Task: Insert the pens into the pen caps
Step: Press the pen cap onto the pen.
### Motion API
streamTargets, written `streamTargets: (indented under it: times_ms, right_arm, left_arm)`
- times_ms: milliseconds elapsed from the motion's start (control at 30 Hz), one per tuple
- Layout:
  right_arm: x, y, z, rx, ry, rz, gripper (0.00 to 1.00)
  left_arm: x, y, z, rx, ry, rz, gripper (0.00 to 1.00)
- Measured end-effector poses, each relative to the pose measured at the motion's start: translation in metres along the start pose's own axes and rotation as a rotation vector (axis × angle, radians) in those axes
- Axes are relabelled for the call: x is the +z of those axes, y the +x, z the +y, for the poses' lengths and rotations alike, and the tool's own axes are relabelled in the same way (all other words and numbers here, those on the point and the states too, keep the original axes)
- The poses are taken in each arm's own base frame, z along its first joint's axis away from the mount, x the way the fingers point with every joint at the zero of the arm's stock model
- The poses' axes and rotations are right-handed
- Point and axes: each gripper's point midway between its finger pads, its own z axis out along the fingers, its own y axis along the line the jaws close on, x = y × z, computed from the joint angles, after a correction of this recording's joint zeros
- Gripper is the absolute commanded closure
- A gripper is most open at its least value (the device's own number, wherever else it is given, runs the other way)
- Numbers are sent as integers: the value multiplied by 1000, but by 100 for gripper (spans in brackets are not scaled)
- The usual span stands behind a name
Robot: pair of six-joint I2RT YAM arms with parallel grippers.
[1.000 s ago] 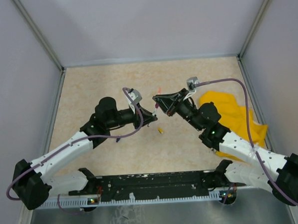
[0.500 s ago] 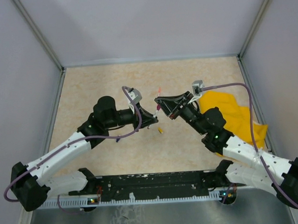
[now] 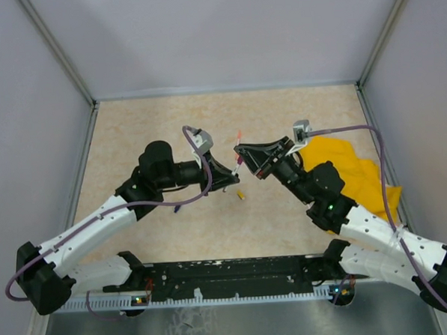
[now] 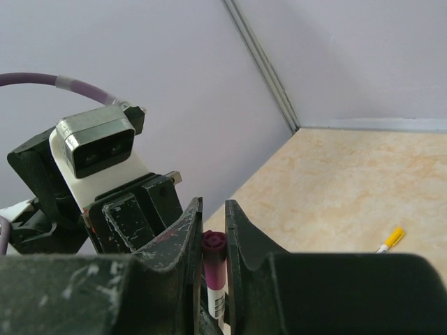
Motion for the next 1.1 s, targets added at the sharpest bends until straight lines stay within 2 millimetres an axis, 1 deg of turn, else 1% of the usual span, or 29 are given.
streamTargets:
  times_ms: [67,200,333,400,467,567,667,733,800,933,1100]
  right_arm:
    - [1,-8,5,-22,4,2,97]
    - [4,-25,15,-81,9,13,91]
    - [7,-39,26,-137,2,27,78]
    - [8,-45,30,-155,-6,27,73]
    - [7,-43,33,-171,-13,44,70]
    - [5,-36,33,-187,-21,76,67]
    - [3,-33,32,-200,-19,90,67]
    - [-1,-35,32,-205,-22,84,66]
    - [-9,-35,29,-212,-19,74,66]
    - [-24,-27,14,-222,22,72,66]
    - [-42,-6,-12,-231,103,103,66]
  left_arm:
    - [2,-6,-2,11,12,-16,100]
    - [5,-20,-6,37,40,-52,100]
    - [5,-34,-12,69,65,-93,100]
    - [5,-40,-14,81,71,-110,100]
    - [5,-47,-12,93,63,-131,100]
    - [3,-58,-7,109,37,-165,100]
    - [3,-60,-3,106,15,-170,100]
    - [3,-60,2,99,-10,-171,100]
    - [3,-58,9,84,-47,-166,100]
    - [1,-50,24,62,-126,-142,100]
    - [-3,-38,50,64,-266,-90,100]
